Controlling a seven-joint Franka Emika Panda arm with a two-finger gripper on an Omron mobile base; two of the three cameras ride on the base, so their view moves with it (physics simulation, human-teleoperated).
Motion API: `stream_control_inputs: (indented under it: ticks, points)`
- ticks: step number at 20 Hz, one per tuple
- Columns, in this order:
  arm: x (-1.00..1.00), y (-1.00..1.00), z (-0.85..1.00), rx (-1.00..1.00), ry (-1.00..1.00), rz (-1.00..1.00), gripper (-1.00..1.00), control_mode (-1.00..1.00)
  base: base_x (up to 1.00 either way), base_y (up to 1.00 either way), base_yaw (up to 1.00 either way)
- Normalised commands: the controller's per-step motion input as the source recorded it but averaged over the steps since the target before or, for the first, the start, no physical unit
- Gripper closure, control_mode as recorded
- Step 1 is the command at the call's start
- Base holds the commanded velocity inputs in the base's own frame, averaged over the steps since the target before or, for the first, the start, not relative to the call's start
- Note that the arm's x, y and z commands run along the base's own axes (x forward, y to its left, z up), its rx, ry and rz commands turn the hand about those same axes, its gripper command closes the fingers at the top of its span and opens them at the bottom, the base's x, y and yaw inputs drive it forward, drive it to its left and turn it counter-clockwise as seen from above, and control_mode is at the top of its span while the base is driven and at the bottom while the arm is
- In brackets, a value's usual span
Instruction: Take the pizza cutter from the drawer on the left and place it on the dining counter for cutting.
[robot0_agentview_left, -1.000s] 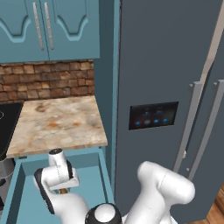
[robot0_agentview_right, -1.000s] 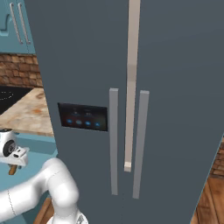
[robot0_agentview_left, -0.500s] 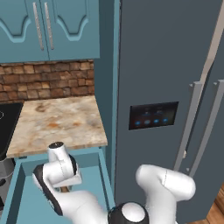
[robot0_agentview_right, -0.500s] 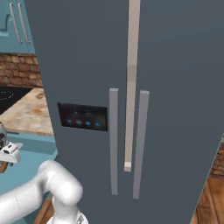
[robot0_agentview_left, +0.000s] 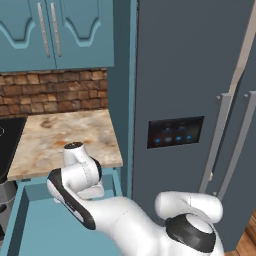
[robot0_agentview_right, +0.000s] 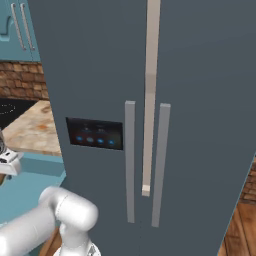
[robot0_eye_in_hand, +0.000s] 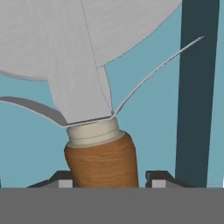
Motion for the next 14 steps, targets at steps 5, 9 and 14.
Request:
stream_control_inputs:
  ticks: [5, 9, 14]
  points:
    - [-0.49, -0.16, 0.55, 0.0, 0.0, 0.0, 1.0, -1.0, 0.0, 0.0, 0.0]
    - [-0.46, -0.19, 0.42, 0.0, 0.0, 0.0, 1.0, -1.0, 0.0, 0.0, 0.0]
    - [-0.35, -0.29, 0.61, 0.0, 0.0, -0.01, 1.0, -1.0, 0.0, 0.0, 0.0]
